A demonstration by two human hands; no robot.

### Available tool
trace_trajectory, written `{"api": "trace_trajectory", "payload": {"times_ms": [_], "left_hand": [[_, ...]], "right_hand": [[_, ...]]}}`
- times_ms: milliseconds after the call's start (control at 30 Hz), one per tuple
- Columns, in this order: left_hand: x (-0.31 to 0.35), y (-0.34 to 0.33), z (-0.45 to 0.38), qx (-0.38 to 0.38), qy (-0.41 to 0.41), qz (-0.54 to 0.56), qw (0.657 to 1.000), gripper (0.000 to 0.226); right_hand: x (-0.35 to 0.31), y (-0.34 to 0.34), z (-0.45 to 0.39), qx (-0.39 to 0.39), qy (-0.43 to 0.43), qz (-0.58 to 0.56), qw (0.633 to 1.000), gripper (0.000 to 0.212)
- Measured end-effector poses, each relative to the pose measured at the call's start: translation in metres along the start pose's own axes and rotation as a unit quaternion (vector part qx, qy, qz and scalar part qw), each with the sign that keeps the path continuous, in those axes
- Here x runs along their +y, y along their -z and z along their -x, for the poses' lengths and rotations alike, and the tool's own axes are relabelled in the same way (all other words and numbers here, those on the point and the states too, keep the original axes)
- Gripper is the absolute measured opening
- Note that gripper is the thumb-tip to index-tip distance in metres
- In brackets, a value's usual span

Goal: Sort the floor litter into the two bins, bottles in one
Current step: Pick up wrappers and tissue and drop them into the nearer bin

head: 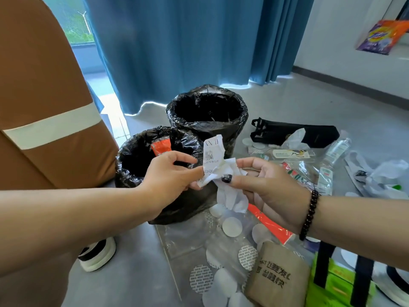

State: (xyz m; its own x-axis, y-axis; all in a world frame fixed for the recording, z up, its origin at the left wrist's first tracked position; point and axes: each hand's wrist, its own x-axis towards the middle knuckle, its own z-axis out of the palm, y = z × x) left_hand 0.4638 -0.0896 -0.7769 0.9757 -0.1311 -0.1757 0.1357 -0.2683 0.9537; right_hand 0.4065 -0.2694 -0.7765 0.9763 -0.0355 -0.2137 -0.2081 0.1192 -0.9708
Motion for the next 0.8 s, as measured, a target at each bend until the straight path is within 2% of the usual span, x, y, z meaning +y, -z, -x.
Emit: {"api": "trace_trajectory", "payload": {"times_ms": [67, 233, 333, 400, 467, 500, 600, 633, 733, 800], "left_hand": [[0.002, -0.001, 0.003, 0.0, -0.033, -0.034, 0.999, 0.025], [0.01, -0.006, 0.009, -0.015, -0.081, -0.051, 0.995, 0.016], [0.015, -0.006, 0.008, -0.069, 0.001, -0.01, 0.998, 0.02], [0.017, -0.004, 0.008, -0.152, 0.098, 0.025, 0.983, 0.035], [0.019, -0.004, 0.01, -0.213, 0.136, 0.075, 0.965, 0.05], [0.018, -0.003, 0.009, -0.213, 0.121, 0.093, 0.965, 0.05], [0.021, 0.003, 0.006, -0.157, 0.037, 0.087, 0.983, 0.023], [0.023, 0.006, 0.004, -0.15, 0.014, 0.078, 0.986, 0.023], [0.028, 0.01, 0.0, -0.171, -0.014, 0.024, 0.985, 0.051], [0.028, 0.009, -0.001, -0.178, -0.008, -0.029, 0.984, 0.059]], "right_hand": [[0.0, -0.002, 0.001, -0.006, 0.006, 0.008, 1.0, 0.069], [-0.005, -0.003, -0.008, 0.041, 0.039, 0.042, 0.998, 0.027], [-0.016, -0.003, -0.009, 0.018, 0.057, -0.002, 0.998, 0.021], [-0.018, 0.0, -0.008, 0.004, 0.07, -0.017, 0.997, 0.02], [-0.017, 0.001, -0.007, 0.008, 0.079, -0.008, 0.997, 0.02], [-0.016, 0.001, -0.007, 0.011, 0.08, 0.0, 0.997, 0.019], [-0.015, 0.006, -0.007, 0.01, 0.08, -0.014, 0.997, 0.016], [-0.014, 0.008, -0.007, 0.013, 0.079, -0.019, 0.997, 0.015], [-0.01, 0.015, -0.008, 0.004, 0.072, -0.033, 0.997, 0.013], [-0.008, 0.014, -0.008, -0.018, 0.062, -0.039, 0.997, 0.011]]}}
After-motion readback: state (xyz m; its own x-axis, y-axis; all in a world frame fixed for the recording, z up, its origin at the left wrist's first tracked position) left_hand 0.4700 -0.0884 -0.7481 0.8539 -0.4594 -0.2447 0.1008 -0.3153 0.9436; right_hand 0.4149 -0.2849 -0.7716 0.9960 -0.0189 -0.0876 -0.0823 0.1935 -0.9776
